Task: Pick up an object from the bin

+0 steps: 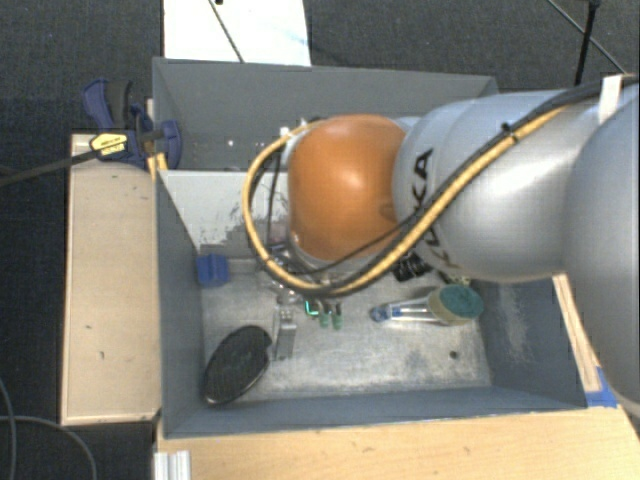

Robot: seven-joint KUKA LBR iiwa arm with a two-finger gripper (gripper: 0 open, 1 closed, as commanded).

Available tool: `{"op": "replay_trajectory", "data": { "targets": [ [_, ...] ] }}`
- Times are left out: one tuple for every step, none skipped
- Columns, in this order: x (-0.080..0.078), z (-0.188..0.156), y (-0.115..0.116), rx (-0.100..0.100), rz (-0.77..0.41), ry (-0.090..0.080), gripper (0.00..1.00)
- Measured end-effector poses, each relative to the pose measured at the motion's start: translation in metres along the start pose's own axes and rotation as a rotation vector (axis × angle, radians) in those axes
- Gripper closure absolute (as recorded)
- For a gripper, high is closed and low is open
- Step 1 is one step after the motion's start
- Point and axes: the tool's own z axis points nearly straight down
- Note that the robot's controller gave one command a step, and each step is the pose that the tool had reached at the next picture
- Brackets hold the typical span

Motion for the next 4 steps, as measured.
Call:
{"op": "replay_trajectory", "data": {
  "targets": [
    [0.02,0.126,0.02,0.001,-0.157,-0.003,0.0],
    [0.019,0.123,0.02,0.0,-0.15,-0.006,1.0],
    [0.028,0.013,0.02,-0.003,-0.144,-0.014,1.0],
    [0.033,-0.095,0.021,-0.003,-0.136,-0.016,1.0]
  ]
}}
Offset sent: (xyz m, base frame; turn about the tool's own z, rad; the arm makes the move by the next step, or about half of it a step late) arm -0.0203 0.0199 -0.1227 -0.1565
